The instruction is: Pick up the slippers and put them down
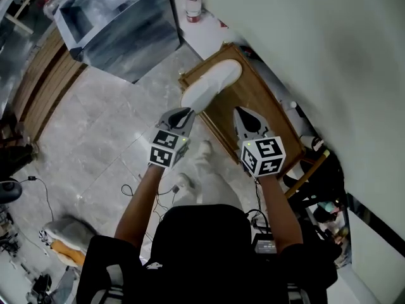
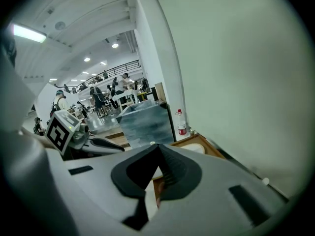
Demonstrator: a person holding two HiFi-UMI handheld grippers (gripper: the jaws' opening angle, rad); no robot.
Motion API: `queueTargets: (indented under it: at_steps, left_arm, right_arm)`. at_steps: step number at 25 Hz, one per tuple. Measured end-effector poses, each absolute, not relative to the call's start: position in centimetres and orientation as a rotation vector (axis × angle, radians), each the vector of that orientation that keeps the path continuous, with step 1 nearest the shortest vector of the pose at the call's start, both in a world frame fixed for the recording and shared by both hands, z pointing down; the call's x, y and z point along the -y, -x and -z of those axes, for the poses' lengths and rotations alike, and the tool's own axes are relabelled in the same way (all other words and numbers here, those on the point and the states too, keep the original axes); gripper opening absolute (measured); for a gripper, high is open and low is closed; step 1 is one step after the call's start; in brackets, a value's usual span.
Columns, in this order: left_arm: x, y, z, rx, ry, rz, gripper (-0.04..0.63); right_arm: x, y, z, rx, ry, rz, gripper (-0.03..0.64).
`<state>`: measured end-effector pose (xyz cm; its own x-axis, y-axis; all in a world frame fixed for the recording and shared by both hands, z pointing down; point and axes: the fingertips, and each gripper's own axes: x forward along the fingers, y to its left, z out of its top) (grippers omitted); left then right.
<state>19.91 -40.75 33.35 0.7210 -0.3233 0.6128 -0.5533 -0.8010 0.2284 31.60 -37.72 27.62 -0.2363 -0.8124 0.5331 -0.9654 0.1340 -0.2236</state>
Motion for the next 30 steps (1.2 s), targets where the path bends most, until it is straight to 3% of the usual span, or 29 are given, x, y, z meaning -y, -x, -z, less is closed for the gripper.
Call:
queueTargets:
  at_steps: [3, 5, 6, 12, 30]
  left_arm:
    - [41.5, -20.7, -35.1, 0.660, -2.524, -0.824, 0.012]
    - [41.7, -21.4, -36.2, 0.622, -2.514, -0.845, 0.129]
    - [41.8, -21.7, -36.9, 0.612, -2.513, -0.860, 0.143]
    - [43.2, -23.3, -39.7, 0.591, -2.529, -0.966, 0.170]
    - [45.7, -27.8, -45.6, 0.468, -2.599, -1.294, 0.169]
  right_arm:
    - [37.8, -32.3, -28.7, 2.119, -1.728, -0.788, -0.008]
    - [37.8, -32.7, -29.4, 2.115, -1.720, -0.801, -0.008]
    - [37.8, -32.9, -29.7, 2.114, -1.714, -0.807, -0.008]
    - [37.7, -33.8, -31.9, 2.101, -1.700, -0.859, -0.008]
    - [38.3, -35.1, -35.7, 2.057, -1.689, -0.923, -0.008]
